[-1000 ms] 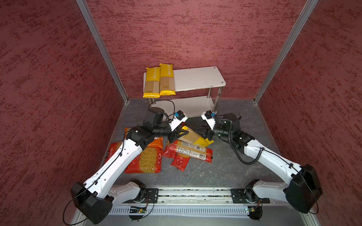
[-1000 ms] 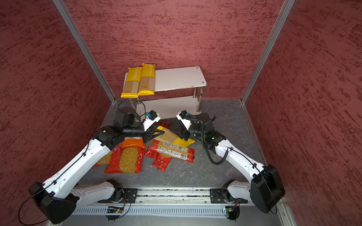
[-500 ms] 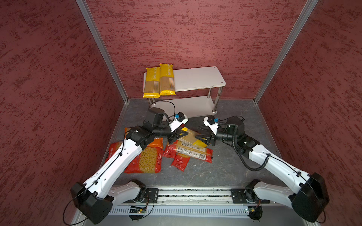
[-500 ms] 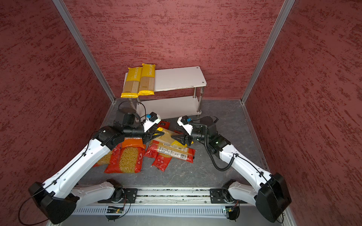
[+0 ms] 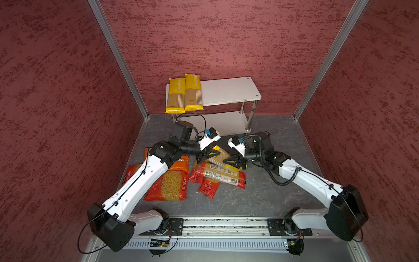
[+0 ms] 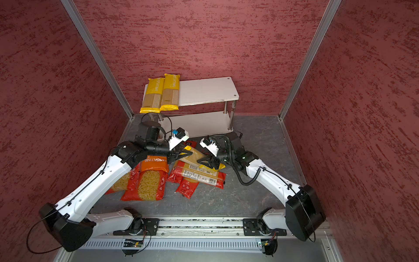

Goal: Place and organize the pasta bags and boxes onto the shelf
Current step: 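Grasp the pack with the left gripper and swing it upright with both grippers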

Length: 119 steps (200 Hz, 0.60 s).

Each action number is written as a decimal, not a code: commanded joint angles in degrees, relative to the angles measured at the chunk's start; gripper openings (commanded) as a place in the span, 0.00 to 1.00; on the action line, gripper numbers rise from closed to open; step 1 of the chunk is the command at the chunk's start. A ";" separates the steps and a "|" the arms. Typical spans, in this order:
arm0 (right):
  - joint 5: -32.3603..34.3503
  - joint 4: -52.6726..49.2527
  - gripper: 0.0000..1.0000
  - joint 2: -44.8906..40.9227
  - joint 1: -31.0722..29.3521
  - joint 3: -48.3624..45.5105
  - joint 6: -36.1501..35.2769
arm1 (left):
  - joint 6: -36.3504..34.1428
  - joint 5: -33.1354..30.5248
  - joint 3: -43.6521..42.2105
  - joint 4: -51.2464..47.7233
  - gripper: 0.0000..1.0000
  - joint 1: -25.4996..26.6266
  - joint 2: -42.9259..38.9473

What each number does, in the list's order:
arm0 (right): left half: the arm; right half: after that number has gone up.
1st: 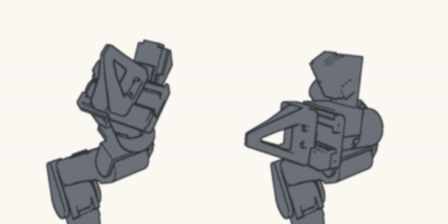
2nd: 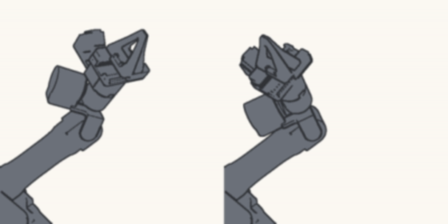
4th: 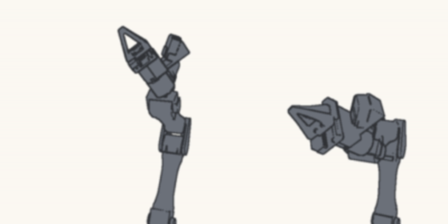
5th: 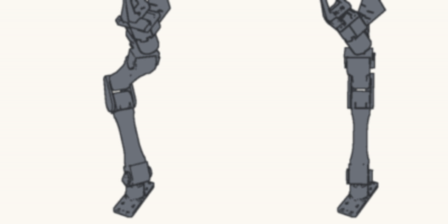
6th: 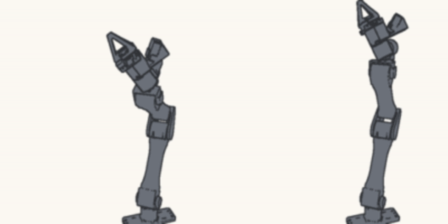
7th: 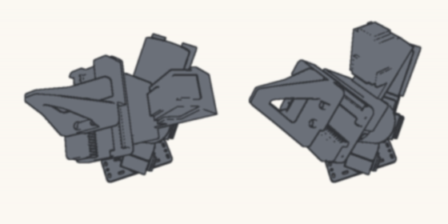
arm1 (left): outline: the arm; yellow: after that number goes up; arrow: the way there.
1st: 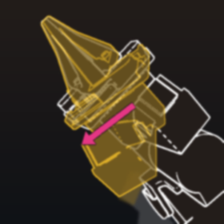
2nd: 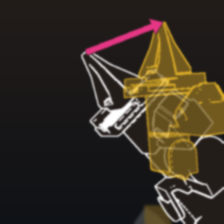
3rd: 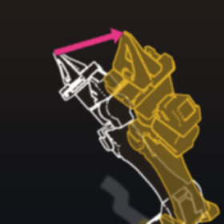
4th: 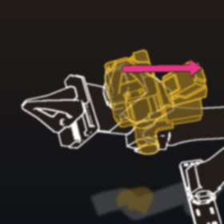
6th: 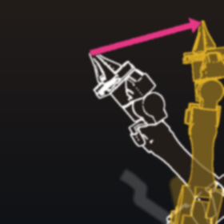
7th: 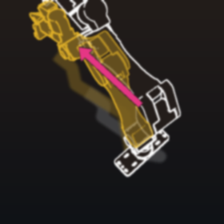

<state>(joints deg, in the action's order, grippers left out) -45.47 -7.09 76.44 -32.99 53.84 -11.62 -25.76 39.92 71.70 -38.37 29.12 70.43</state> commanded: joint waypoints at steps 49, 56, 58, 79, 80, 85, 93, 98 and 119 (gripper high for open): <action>-8.22 7.65 0.15 -2.15 -0.23 -2.38 4.28 | 5.89 7.60 5.99 12.93 0.11 -3.10 2.48; -8.08 8.83 0.13 -2.22 -0.22 -2.78 4.69 | 5.90 8.11 6.65 12.20 0.13 -3.26 2.88; -8.02 9.11 0.13 -2.25 -0.23 -2.85 4.85 | 5.87 8.21 6.88 12.01 0.14 -3.32 3.05; -6.43 11.58 0.08 -2.38 -0.22 -3.53 6.15 | 5.90 8.94 8.35 10.24 0.22 -3.72 3.52; -6.36 11.71 0.08 -2.36 -0.23 -3.55 6.20 | 5.90 8.90 8.40 10.20 0.23 -3.72 3.50; -6.05 12.19 0.06 -2.35 -0.23 -3.49 6.61 | 6.07 8.94 8.46 10.11 0.26 -3.83 3.40; -5.95 13.43 0.04 -2.37 -0.19 -3.74 7.33 | 6.36 8.81 8.48 10.18 0.33 -4.12 3.10; -5.75 14.44 0.04 -2.48 -0.14 -3.99 7.93 | 6.85 8.65 8.33 10.40 0.37 -4.43 2.82; -3.73 19.00 0.00 -2.29 0.22 -5.10 12.01 | 10.92 6.96 6.43 13.58 0.50 -6.75 0.87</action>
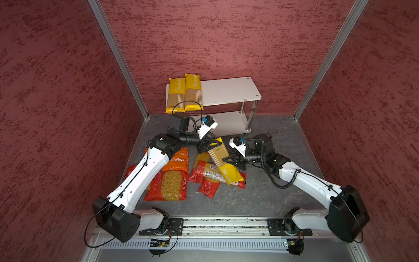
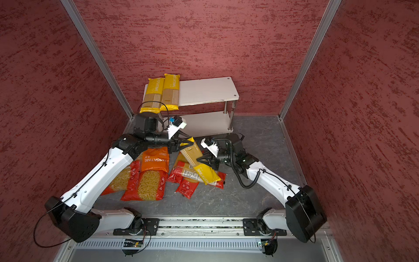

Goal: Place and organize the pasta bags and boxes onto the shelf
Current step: 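Grasp the pack with the left gripper and swing it upright with both grippers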

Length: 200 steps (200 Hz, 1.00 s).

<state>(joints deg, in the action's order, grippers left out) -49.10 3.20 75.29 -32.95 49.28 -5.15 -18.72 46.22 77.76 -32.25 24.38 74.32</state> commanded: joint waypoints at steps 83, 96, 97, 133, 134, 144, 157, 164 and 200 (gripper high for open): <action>10.22 27.77 0.00 -4.13 3.64 -3.11 22.32 | 29.45 -9.10 -17.06 26.83 0.63 -7.32 -12.85; 11.44 28.51 0.00 -4.06 3.68 -1.67 24.41 | 36.24 -9.29 -22.38 33.35 0.63 -6.53 -14.19; 11.50 28.56 0.00 -4.03 3.68 -1.48 24.58 | 36.62 -9.30 -22.86 33.81 0.63 -6.40 -14.24; 11.57 32.71 0.00 -2.98 3.77 2.13 30.26 | 43.18 -12.98 -34.42 45.66 0.69 0.83 -15.86; 11.49 32.95 0.00 -2.88 3.77 2.18 30.36 | 43.30 -13.03 -34.64 46.07 0.69 1.15 -15.78; 10.38 34.85 0.00 -2.30 3.77 2.94 32.30 | 44.56 -13.44 -36.74 49.08 0.71 3.60 -15.07; 9.49 36.89 0.00 -1.60 3.77 3.73 34.83 | 46.01 -13.67 -39.18 52.75 0.72 5.55 -13.81; 8.81 38.19 0.00 -1.25 3.77 4.08 36.04 | 46.93 -13.55 -39.99 53.90 0.72 5.75 -13.07; 4.40 44.82 0.00 -0.08 3.77 5.16 42.70 | 51.49 -9.31 -41.24 62.72 0.69 6.24 -8.76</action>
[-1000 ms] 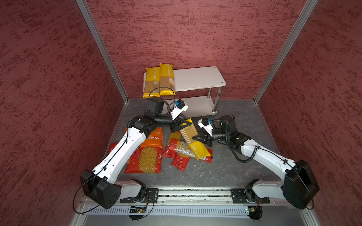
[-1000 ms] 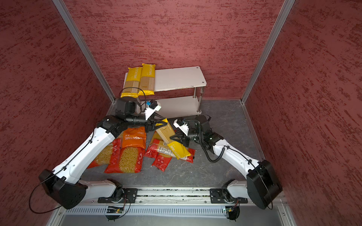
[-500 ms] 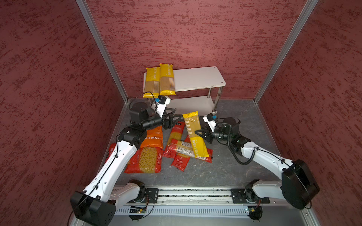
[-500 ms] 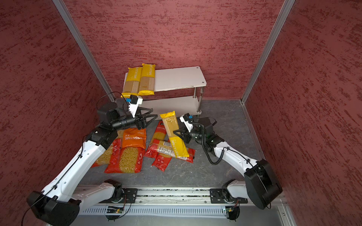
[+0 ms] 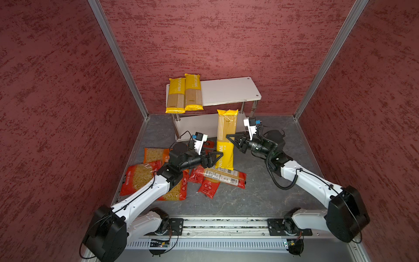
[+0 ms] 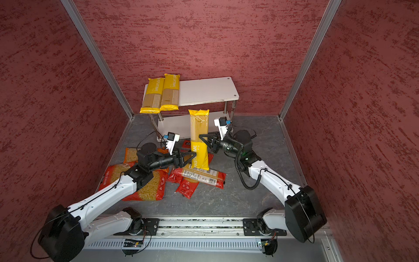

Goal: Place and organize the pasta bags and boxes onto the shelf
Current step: 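Grasp the pack with the left gripper and swing it upright with both grippers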

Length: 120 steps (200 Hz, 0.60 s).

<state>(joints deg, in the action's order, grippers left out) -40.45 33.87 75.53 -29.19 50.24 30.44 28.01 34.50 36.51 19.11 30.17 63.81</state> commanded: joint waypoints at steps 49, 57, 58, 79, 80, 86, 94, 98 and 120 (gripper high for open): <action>-8.53 16.61 0.00 -0.21 0.01 4.94 10.19 | 6.65 7.74 0.40 17.99 0.54 0.35 3.21; -8.76 16.56 0.00 -0.06 0.01 4.96 10.27 | 7.34 8.39 0.48 19.15 0.49 0.33 3.56; -8.77 16.53 0.00 -0.04 0.01 5.00 10.27 | 7.42 8.48 0.57 19.22 0.49 0.37 3.63; -8.06 17.26 0.00 0.56 0.01 4.69 10.69 | 8.61 9.79 1.06 20.83 0.33 0.50 4.86; -7.98 17.27 0.00 0.53 0.01 4.69 10.78 | 8.67 9.79 1.08 20.85 0.32 0.46 4.89; -7.30 17.40 0.01 0.66 0.01 4.47 10.80 | 8.95 9.80 1.02 21.15 0.28 0.49 5.13; -6.40 17.46 0.06 0.58 0.01 4.18 10.66 | 9.30 9.79 1.02 21.65 0.23 0.57 5.35; -6.07 17.41 0.09 0.46 0.01 3.94 10.38 | 9.46 9.67 1.13 21.74 0.20 0.59 5.44; -3.42 15.99 0.26 -0.65 0.05 2.17 8.04 | 10.12 8.34 1.33 21.69 0.13 0.52 5.06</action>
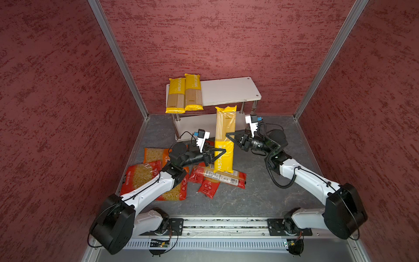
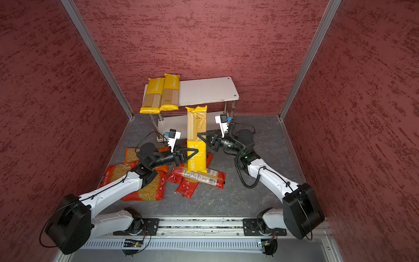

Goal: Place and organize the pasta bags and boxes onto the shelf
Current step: 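Grasp the pack with the left gripper and swing it upright with both grippers, then carry the upright yellow pack with both grippers toward the top shelf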

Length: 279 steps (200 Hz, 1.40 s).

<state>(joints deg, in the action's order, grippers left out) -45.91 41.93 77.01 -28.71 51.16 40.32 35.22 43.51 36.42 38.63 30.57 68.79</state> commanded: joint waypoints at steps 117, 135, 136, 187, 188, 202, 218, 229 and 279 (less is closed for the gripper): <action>15.03 -4.54 0.46 -7.79 -0.03 -9.59 1.18 | 6.53 -14.44 13.50 -6.61 0.02 -2.53 0.04; 15.62 -5.88 0.48 -8.10 -0.92 -10.07 4.05 | 8.03 -15.19 17.77 -9.73 0.03 -2.64 2.10; 15.69 -5.93 0.48 -8.10 -0.96 -10.05 4.15 | 8.16 -15.24 18.05 -9.94 0.03 -2.63 2.25; 15.52 -3.47 0.51 -6.95 -3.01 -9.11 8.57 | 12.31 -15.08 25.64 -13.46 0.05 -2.64 8.04; 15.42 -3.46 0.51 -6.91 -2.97 -9.08 8.65 | 12.41 -15.06 25.68 -13.43 0.05 -2.58 8.12; 14.95 -3.48 0.51 -6.14 -3.19 -8.93 8.70 | 13.51 -14.62 26.63 -12.65 0.06 -2.62 8.87; 14.95 -3.10 0.51 -5.91 -3.20 -9.42 8.59 | 14.38 -13.94 27.77 -12.35 0.06 -2.67 9.40; 15.08 -2.46 0.51 -5.91 -3.20 -9.97 8.57 | 14.68 -13.71 28.23 -12.35 0.06 -2.62 9.50; 18.76 -6.23 0.54 -5.73 -2.76 -11.43 7.20 | 16.52 -13.01 29.19 -11.80 0.07 -2.79 9.80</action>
<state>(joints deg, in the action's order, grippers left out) -28.01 36.77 71.22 -30.65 40.69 47.42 50.59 29.45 60.88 16.69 27.49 79.61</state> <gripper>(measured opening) 0.532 0.215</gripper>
